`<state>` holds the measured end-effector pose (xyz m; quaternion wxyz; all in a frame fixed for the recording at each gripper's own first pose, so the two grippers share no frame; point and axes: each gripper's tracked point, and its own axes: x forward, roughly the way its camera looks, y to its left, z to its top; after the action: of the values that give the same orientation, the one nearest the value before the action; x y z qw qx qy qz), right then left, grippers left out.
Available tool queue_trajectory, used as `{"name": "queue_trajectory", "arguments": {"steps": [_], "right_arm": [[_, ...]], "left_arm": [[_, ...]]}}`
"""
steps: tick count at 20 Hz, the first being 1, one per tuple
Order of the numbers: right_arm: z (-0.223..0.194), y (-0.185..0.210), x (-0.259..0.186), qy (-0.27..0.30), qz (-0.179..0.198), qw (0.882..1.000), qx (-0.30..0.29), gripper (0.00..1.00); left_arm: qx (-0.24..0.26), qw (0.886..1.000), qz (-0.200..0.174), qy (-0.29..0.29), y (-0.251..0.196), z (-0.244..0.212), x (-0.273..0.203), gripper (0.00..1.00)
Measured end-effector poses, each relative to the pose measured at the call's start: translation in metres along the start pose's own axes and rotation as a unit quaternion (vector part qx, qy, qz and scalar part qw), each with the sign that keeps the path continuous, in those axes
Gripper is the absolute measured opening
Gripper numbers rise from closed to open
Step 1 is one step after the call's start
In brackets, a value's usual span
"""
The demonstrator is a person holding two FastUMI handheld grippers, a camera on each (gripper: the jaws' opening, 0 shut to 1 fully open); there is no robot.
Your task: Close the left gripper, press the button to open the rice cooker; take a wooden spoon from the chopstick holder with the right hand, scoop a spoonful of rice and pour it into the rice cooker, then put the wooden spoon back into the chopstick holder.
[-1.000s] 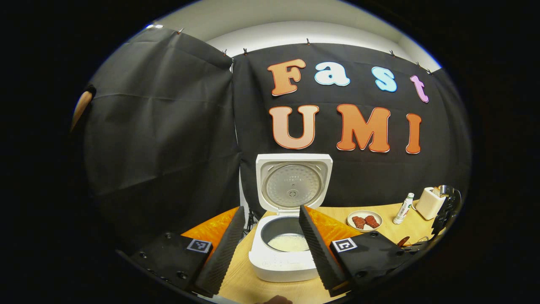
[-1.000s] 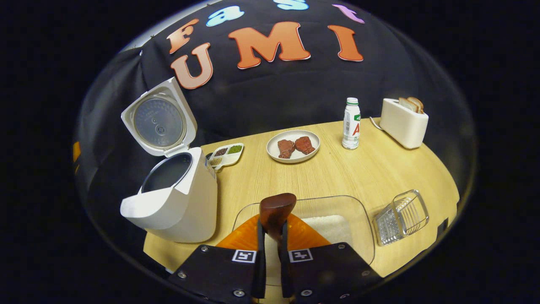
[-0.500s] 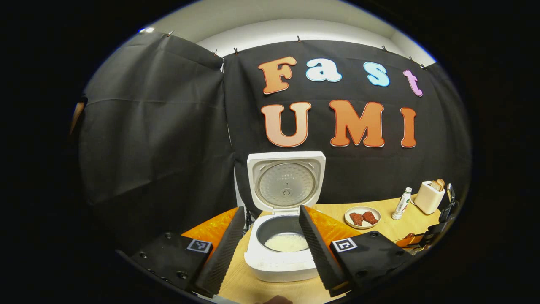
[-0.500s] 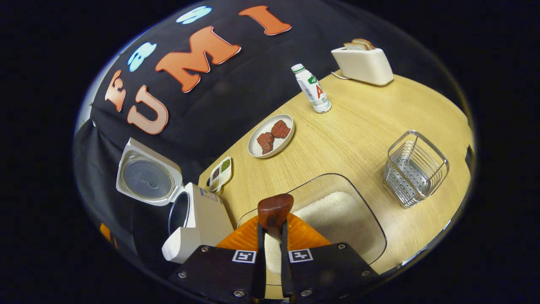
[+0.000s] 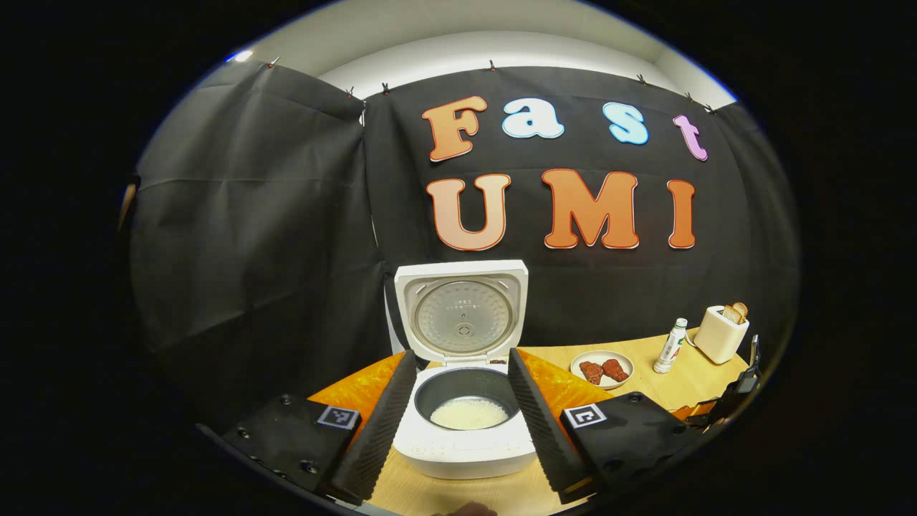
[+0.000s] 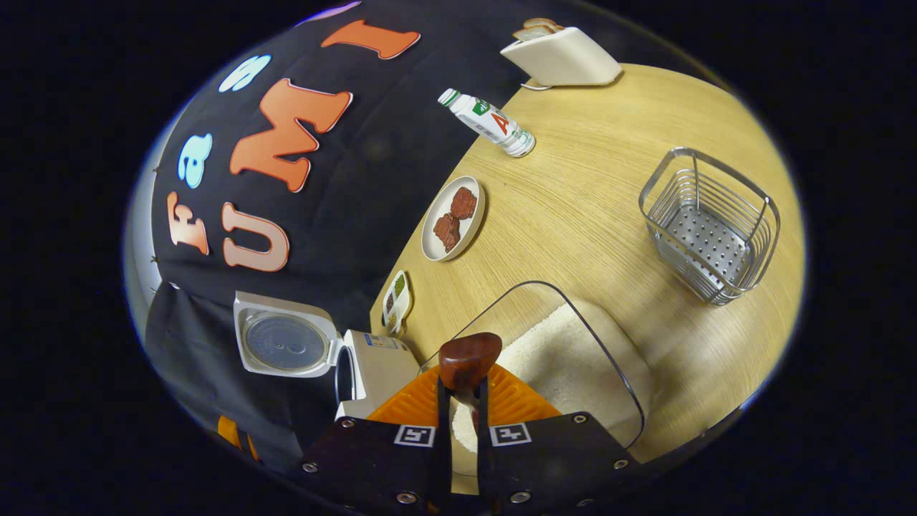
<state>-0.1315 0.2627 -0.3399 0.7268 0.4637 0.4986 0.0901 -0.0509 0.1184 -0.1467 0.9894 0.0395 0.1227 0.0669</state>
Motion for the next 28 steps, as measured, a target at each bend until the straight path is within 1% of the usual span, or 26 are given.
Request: {"name": "queue_trajectory", "arguments": {"steps": [3,7,11,15,17,18,19,20,22,23,25,28], "right_arm": [[0.014,-0.007,-0.009,-0.003,0.014,1.0,0.021,0.14],[0.04,-0.004,-0.027,-0.012,0.045,0.998,0.032,0.14],[0.063,0.006,-0.043,-0.026,0.085,0.994,0.07,0.14],[0.082,0.021,-0.051,-0.036,0.114,0.987,0.108,0.13],[0.086,0.033,-0.053,-0.037,0.126,0.984,0.123,0.14],[0.087,0.04,-0.054,-0.037,0.133,0.982,0.129,0.13],[0.087,0.046,-0.053,-0.034,0.139,0.98,0.138,0.13],[0.088,0.055,-0.054,-0.032,0.146,0.978,0.145,0.13],[0.087,0.071,-0.05,-0.026,0.157,0.975,0.157,0.13],[0.086,0.08,-0.048,-0.025,0.161,0.974,0.156,0.13],[0.081,0.101,-0.04,-0.02,0.169,0.975,0.143,0.13],[0.073,0.141,-0.03,-0.006,0.189,0.973,0.13,0.13]], "left_arm": [[0.01,1.0,-0.002,-0.01,-0.012,0.007,-0.002,0.88],[0.0,1.0,-0.009,-0.013,-0.028,0.014,-0.004,0.88],[0.006,1.0,-0.01,-0.019,-0.035,0.019,-0.01,0.88],[0.018,0.999,0.002,-0.034,-0.031,0.025,-0.019,0.88],[0.016,0.999,0.006,-0.034,-0.028,0.024,-0.023,0.88],[0.014,0.999,0.007,-0.032,-0.025,0.022,-0.024,0.85],[0.012,0.999,0.011,-0.03,-0.02,0.02,-0.025,0.85],[0.01,0.999,0.016,-0.03,-0.014,0.018,-0.027,0.88],[0.007,0.999,0.03,-0.03,-0.001,0.017,-0.029,0.88],[0.011,0.999,0.042,-0.031,0.01,0.014,-0.03,0.85],[0.014,0.998,0.055,-0.035,0.022,0.013,-0.034,0.88],[0.02,0.996,0.074,-0.045,0.043,0.014,-0.042,0.88]]}}
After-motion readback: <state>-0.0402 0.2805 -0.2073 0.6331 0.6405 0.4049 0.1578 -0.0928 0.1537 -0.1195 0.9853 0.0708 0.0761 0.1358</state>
